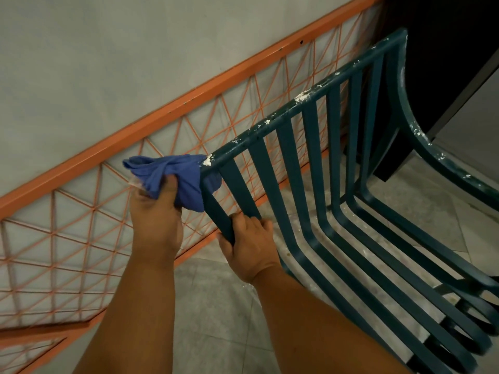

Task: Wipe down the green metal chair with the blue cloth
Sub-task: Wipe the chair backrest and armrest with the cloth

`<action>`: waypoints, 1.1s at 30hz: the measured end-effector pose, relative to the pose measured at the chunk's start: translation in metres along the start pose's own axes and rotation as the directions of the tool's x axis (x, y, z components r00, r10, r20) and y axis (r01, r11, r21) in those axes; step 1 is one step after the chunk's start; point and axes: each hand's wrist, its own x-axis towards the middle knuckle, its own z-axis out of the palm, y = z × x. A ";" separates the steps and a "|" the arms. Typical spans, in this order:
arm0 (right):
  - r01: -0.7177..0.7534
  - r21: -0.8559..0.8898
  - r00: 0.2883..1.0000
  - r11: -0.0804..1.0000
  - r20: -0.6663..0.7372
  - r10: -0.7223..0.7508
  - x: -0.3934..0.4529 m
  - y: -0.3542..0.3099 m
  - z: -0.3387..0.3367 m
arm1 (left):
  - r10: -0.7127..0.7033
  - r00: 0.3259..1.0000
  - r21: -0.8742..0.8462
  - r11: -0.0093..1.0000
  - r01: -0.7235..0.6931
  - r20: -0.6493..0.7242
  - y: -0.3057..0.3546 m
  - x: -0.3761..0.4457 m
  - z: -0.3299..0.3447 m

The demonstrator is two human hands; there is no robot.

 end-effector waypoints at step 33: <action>0.017 0.011 0.999 1.000 -0.038 -0.016 0.001 0.003 0.004 | 0.123 0.980 0.838 0.508 -0.200 0.159 0.021 0.025 0.044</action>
